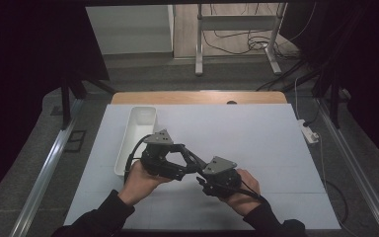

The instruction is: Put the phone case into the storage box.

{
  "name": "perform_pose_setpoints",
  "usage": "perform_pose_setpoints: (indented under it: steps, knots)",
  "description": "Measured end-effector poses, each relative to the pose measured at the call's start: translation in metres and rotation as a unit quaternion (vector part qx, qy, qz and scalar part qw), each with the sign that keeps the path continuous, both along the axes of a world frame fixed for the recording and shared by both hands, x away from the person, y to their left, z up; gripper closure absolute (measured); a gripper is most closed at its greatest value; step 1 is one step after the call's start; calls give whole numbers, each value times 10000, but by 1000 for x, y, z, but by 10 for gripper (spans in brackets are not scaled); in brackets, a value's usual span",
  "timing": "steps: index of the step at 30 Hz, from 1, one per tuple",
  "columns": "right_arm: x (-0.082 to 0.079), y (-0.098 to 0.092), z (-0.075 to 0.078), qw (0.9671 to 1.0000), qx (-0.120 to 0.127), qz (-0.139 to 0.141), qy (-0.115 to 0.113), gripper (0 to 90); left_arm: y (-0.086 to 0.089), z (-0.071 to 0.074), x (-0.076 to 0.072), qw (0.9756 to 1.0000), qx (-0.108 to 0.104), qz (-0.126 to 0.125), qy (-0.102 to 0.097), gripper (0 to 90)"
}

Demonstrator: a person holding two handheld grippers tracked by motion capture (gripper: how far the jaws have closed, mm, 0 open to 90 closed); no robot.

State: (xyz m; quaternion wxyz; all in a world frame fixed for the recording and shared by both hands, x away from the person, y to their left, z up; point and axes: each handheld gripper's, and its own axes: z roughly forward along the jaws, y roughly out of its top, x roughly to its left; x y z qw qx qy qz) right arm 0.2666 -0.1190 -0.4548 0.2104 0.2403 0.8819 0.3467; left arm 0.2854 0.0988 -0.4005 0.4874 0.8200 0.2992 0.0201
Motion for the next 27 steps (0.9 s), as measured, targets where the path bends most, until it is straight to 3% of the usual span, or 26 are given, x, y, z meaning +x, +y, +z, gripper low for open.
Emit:
perform_pose_setpoints:
  steps: [8, 15, 21, 27]
  knots:
    - [-1, 1, -1, 9997, -136, -27, -212, 623, -1, 1, 0, 10000, 41, 53, -29, 139]
    - [-3, -1, 1, 9990, -249, 44, -359, 793, 2, -1, 3, 9999, -129, 72, 37, 131]
    - [-7, 2, 2, 9979, -400, 98, -491, 833, 5, -5, 6, 9992, -376, 94, 136, 119]
    - [-3, -3, 4, 9988, -330, 16, -358, 841, 8, -6, 7, 9993, -341, 164, 71, 73]
